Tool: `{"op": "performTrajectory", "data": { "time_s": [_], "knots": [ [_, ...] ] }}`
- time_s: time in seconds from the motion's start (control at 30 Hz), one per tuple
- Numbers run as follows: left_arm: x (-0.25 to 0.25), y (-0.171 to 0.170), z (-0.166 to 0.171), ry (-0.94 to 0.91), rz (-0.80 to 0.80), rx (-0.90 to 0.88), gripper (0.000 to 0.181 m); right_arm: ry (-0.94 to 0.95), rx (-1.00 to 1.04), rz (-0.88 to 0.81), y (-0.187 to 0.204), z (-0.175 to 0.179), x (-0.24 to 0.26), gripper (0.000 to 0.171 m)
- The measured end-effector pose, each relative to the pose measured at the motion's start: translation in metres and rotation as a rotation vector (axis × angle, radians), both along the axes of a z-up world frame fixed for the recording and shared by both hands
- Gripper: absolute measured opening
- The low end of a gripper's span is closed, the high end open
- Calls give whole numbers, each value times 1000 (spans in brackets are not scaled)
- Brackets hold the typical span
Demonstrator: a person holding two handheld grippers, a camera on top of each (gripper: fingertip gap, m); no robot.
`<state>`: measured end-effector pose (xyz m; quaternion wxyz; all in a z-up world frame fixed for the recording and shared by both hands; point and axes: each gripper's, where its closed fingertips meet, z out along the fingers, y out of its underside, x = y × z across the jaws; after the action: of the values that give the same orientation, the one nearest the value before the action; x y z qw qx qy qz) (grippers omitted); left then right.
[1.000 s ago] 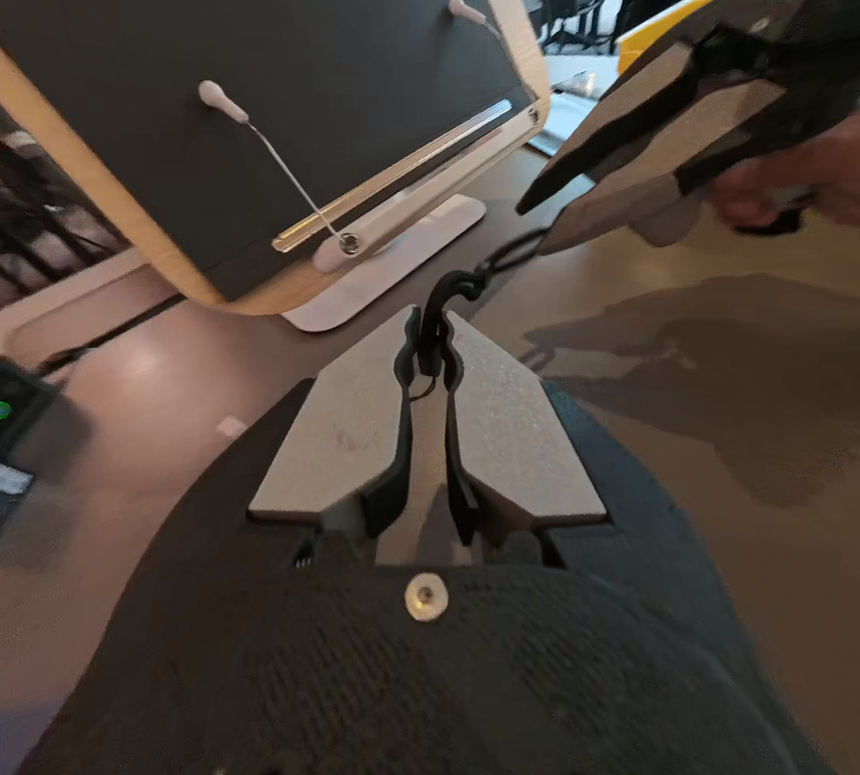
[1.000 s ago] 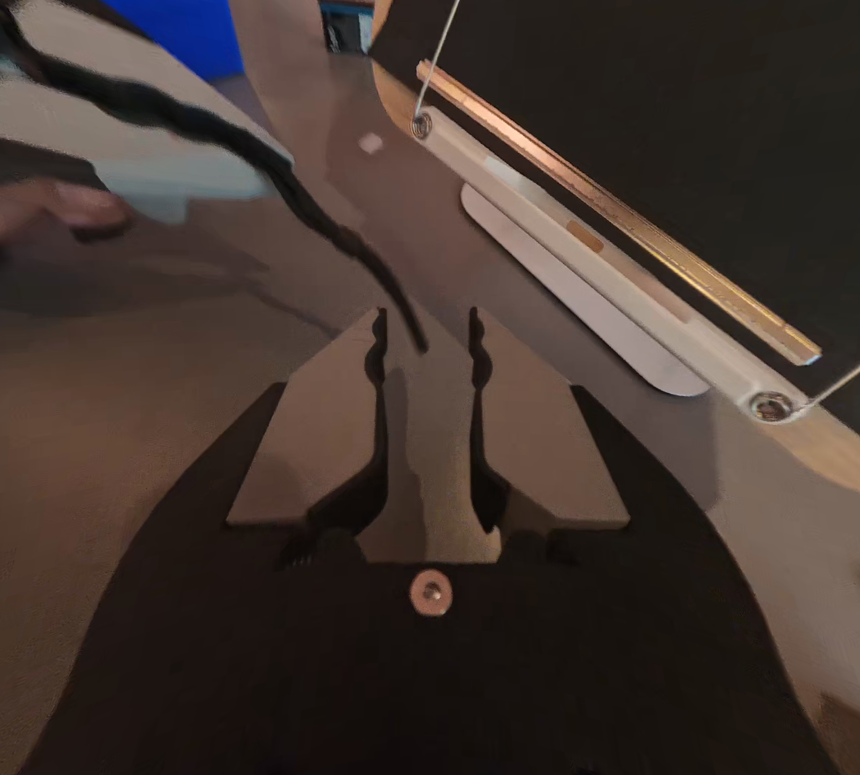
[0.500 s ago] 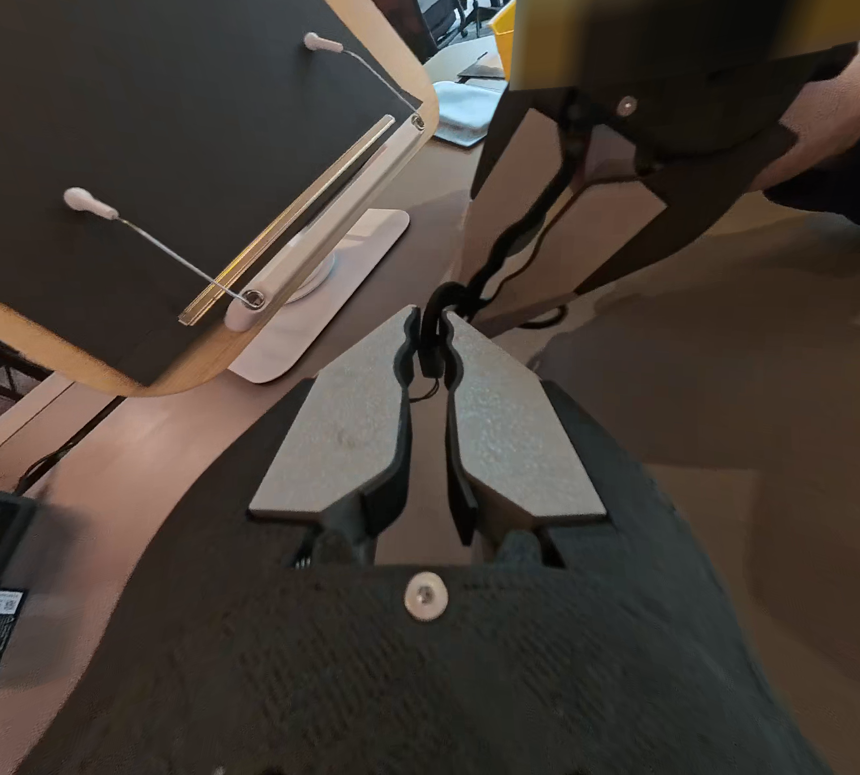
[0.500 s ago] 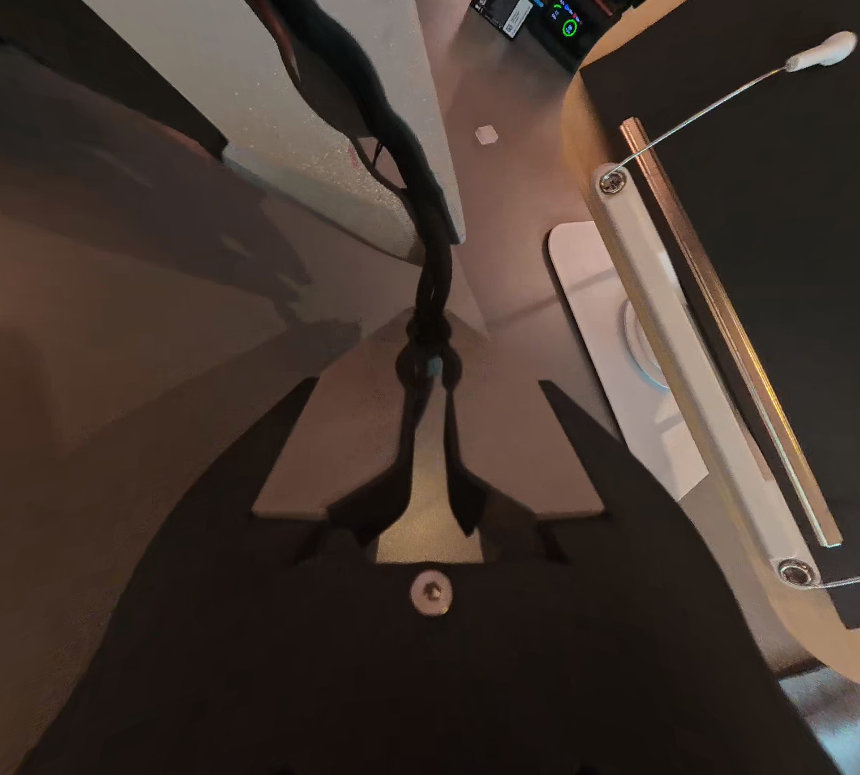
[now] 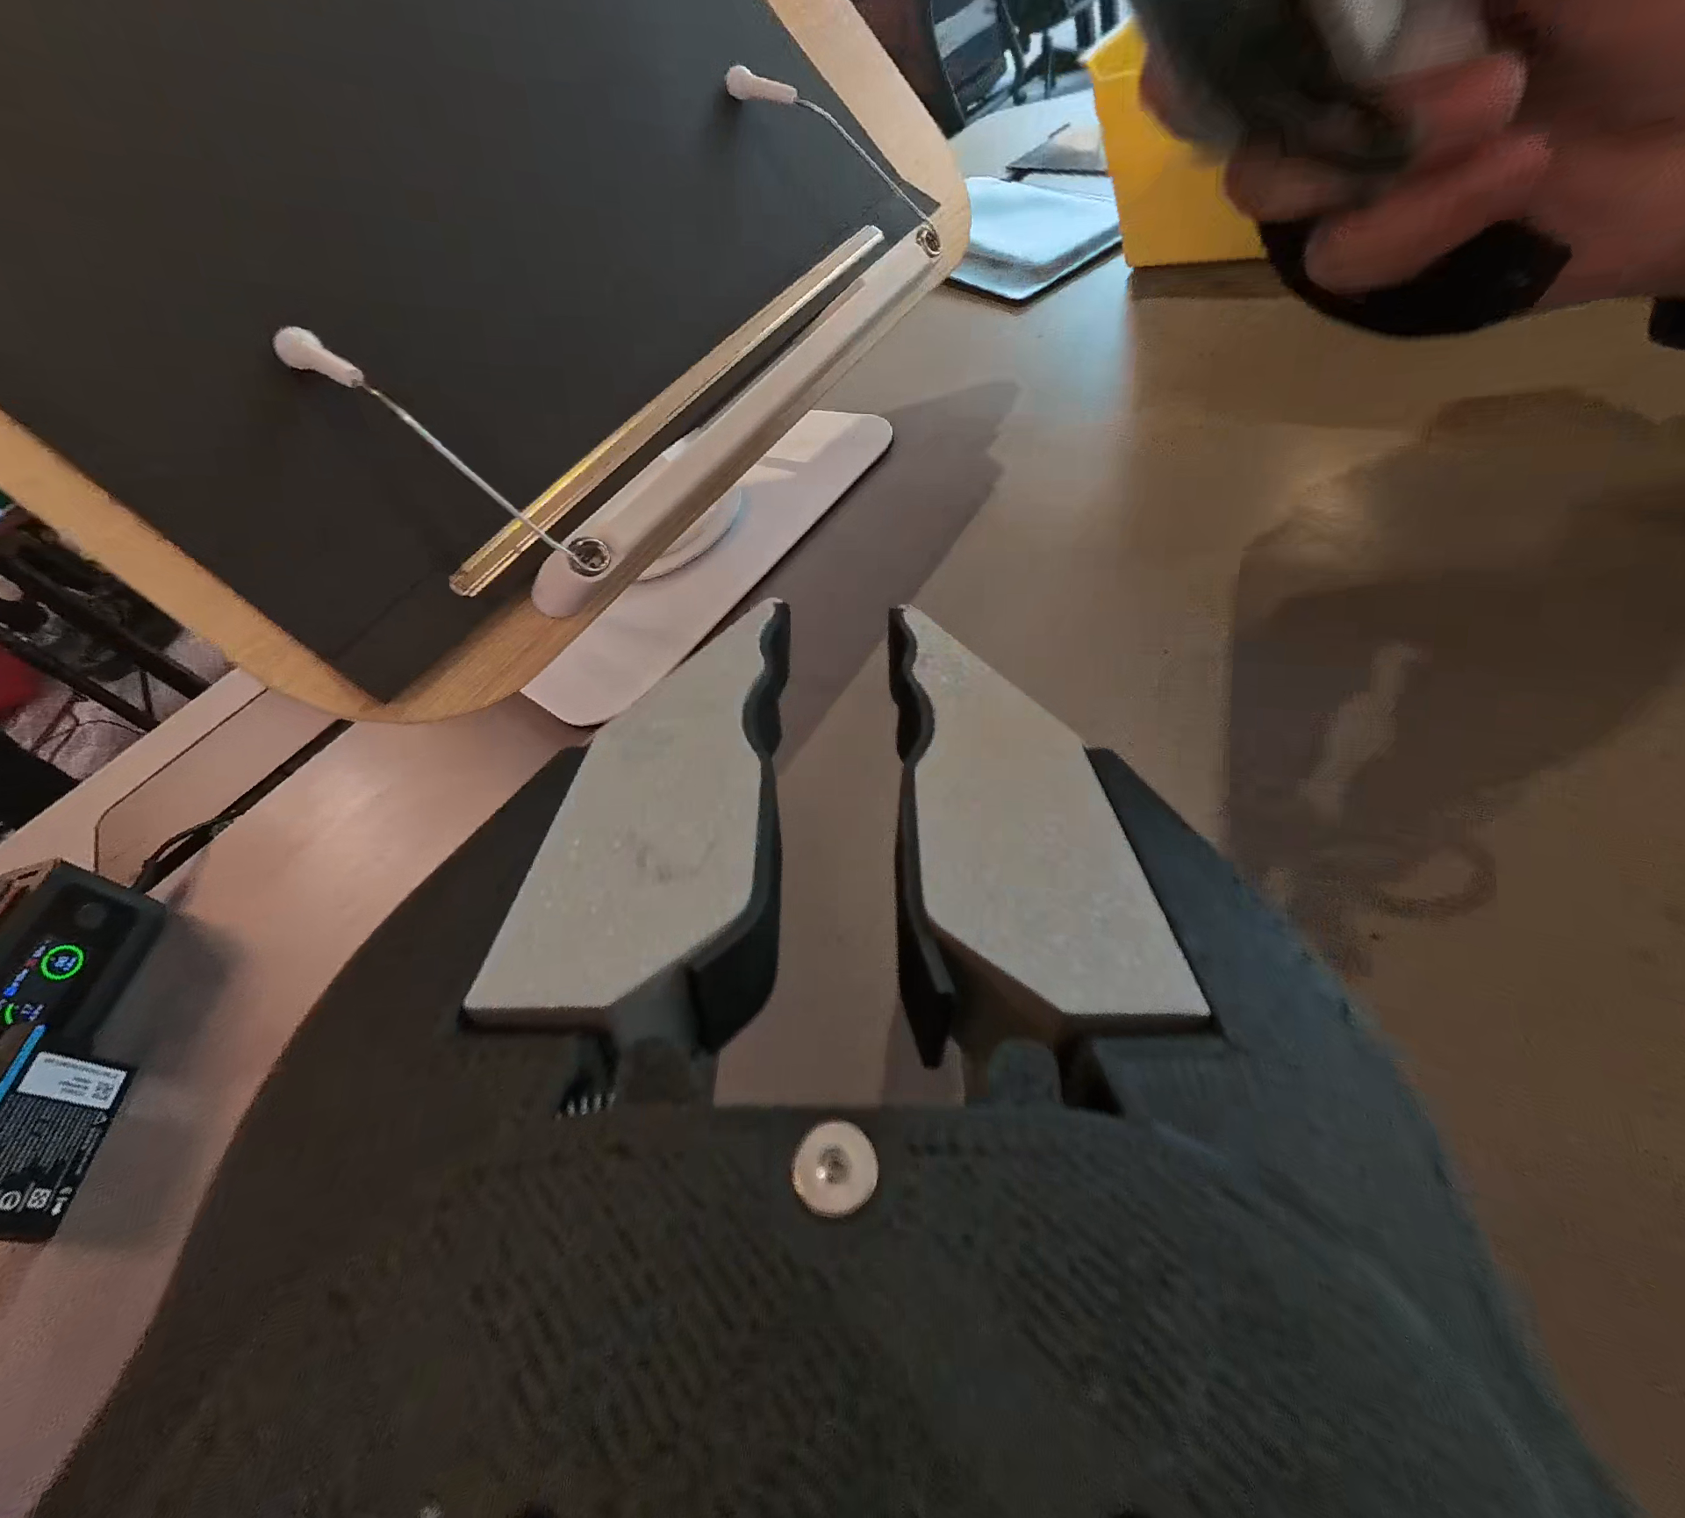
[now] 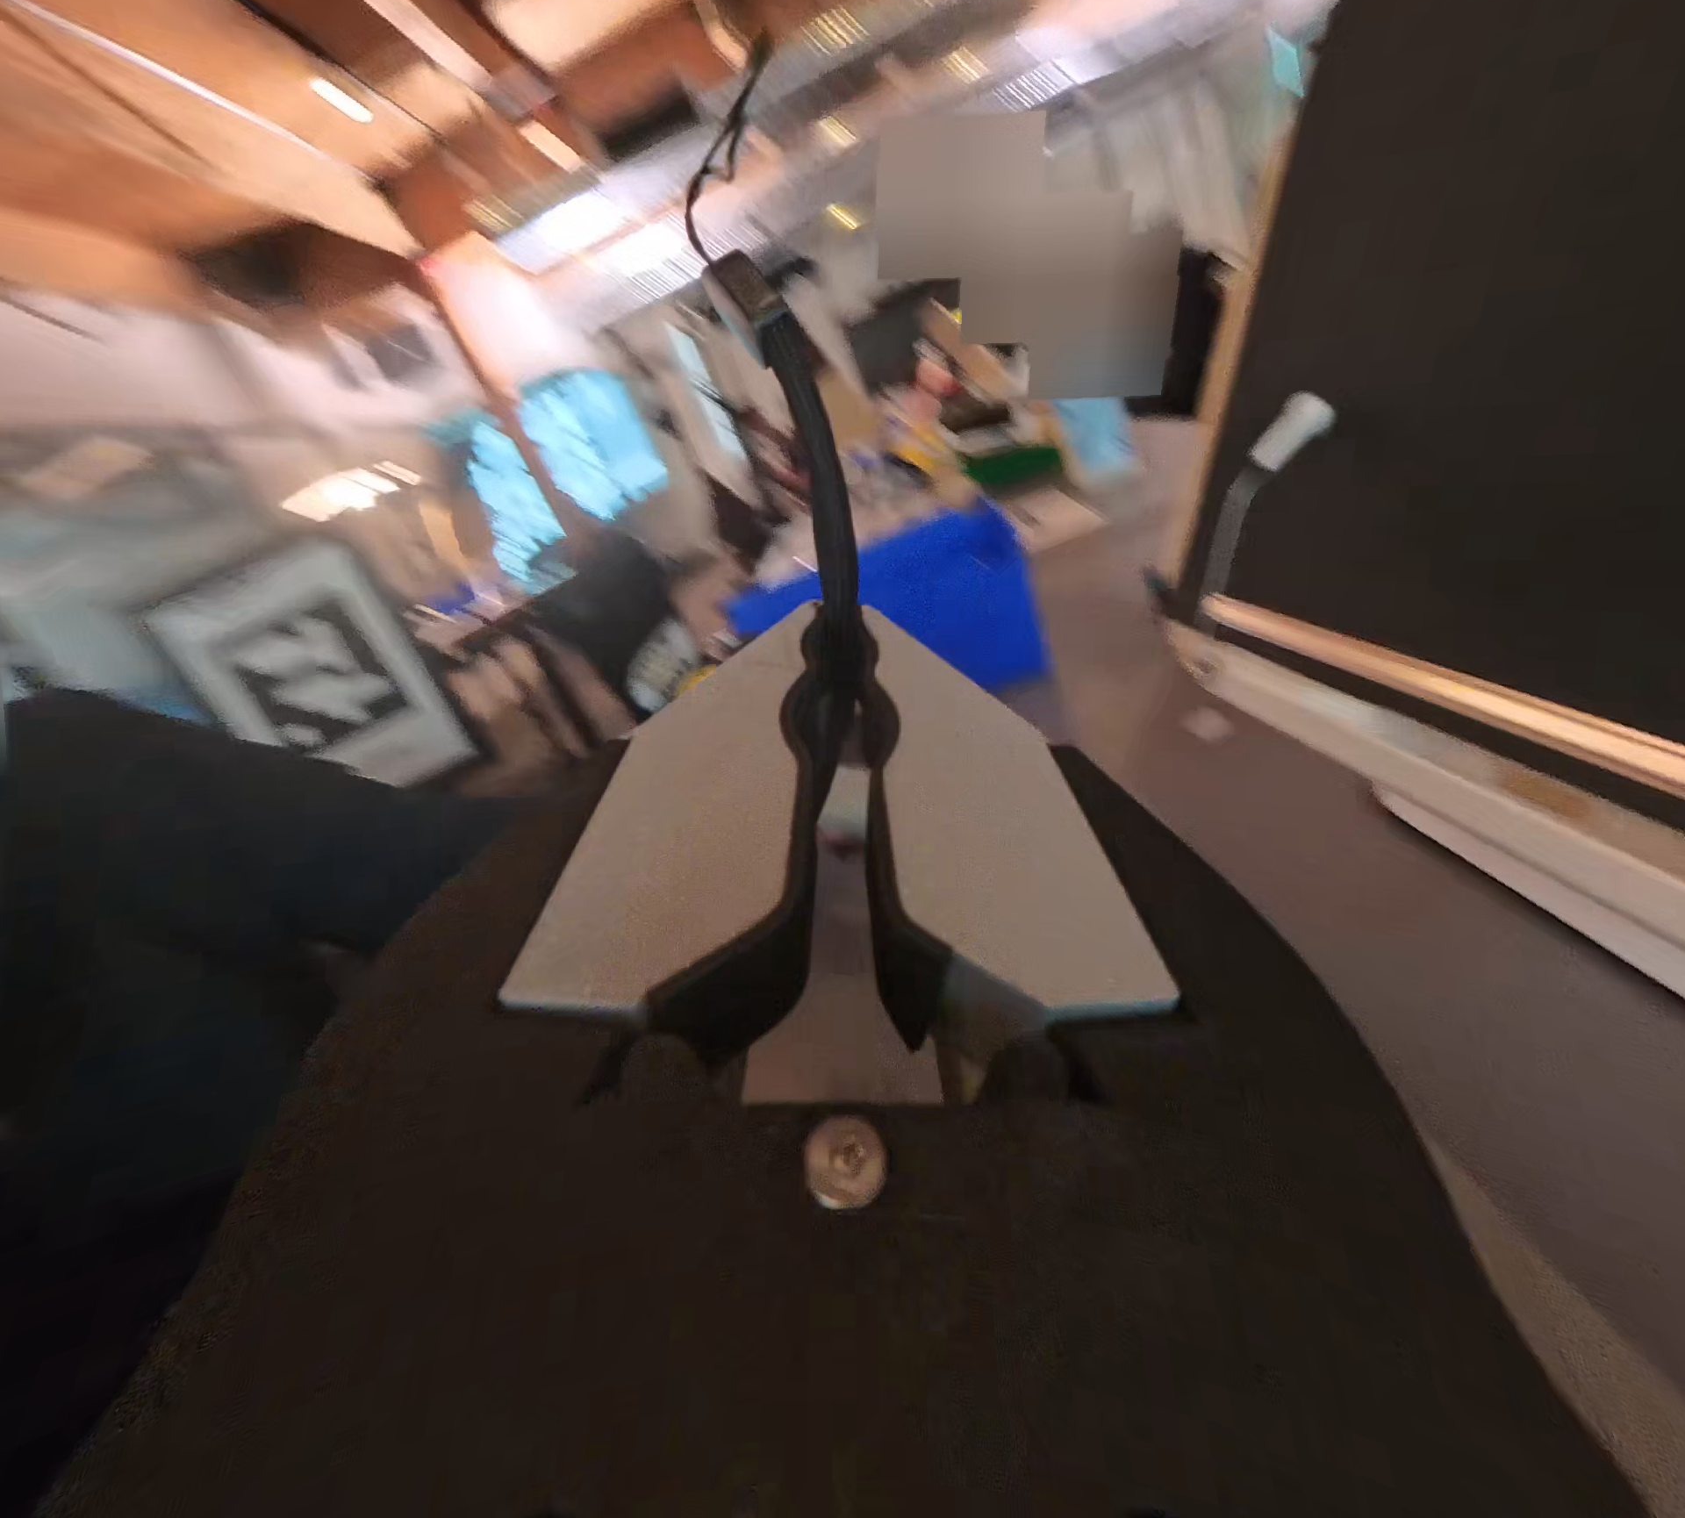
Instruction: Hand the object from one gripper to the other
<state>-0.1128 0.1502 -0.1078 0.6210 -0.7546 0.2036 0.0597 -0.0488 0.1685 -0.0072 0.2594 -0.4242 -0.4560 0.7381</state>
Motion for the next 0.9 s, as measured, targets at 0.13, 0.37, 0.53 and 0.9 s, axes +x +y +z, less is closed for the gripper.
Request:
{"op": "performTrajectory", "data": {
  "time_s": [0.13, 0.37, 0.53, 0.9],
  "knots": [
    [15, -1, -8, -11, -70, -33, 17, 126, -132, 111, 0, 22, 17, 0],
    [15, -1, -13, 114, -73, -18, 17, -218, 86, 10, -11, -38, -19, 0],
    [21, -3, -11, 191, -94, 1, 15, -507, 375, -138, -3, -93, -32, 0],
    [45, -15, 5, 330, -175, 146, 14, -837, 1095, -291, 18, -163, -21, 0]
  ]
}}
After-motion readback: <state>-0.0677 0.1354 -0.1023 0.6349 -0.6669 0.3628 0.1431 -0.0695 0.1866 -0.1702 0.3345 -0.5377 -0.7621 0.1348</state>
